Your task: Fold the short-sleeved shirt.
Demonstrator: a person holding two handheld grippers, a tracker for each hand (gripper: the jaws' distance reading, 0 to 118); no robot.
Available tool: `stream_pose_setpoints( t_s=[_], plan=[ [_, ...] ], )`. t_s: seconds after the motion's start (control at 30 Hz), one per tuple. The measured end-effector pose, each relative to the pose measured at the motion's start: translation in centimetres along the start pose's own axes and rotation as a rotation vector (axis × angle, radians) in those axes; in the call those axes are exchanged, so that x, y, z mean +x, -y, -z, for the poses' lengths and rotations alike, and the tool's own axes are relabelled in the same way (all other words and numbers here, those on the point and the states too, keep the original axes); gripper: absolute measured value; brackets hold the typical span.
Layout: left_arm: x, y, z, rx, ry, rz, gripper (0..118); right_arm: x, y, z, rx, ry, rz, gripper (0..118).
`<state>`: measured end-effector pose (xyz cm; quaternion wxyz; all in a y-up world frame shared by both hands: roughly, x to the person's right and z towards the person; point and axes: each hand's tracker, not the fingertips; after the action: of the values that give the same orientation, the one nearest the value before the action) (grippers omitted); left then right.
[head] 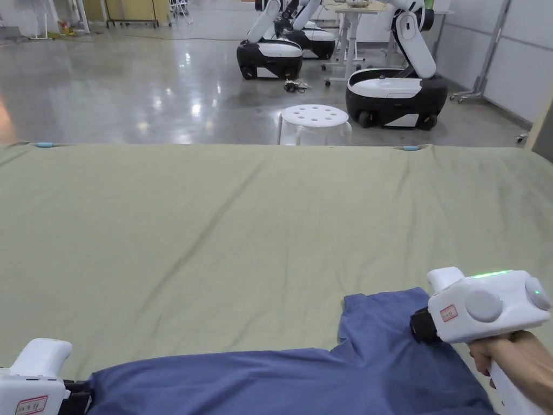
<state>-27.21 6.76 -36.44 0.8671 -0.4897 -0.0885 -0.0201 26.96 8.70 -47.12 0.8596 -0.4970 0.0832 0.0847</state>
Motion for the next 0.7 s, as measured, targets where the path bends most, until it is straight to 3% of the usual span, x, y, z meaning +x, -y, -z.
stream_pose_setpoints(
  t_s=[0.03, 0.17, 0.27, 0.53, 0.7],
  plan=[
    [0.0, -0.2, -0.1, -0.004, 0.001, -0.002, 4, -0.3, -0.2, -0.1, 0.017, 0.043, -0.01, 3],
    [0.0, -0.5, -0.7, -0.004, 0.022, -0.025, 3, 0.4, 0.1, -0.1, 0.029, 0.019, 0.005, 3],
    [-1.0, -0.9, -1.8, 0.041, 0.051, -0.075, 2, 1.2, 0.3, -2.6, 0.134, -0.023, 0.091, 3],
    [-0.4, 0.6, -10.0, 0.22, 0.121, -0.113, 2, 0.9, 3.4, -14.5, 0.418, -0.099, 0.047, 3],
    [-0.5, 5.1, -14.3, 0.242, 0.143, -0.1, 3, -0.6, 9.7, -21.0, 0.524, -0.172, 0.047, 4]
  ],
)
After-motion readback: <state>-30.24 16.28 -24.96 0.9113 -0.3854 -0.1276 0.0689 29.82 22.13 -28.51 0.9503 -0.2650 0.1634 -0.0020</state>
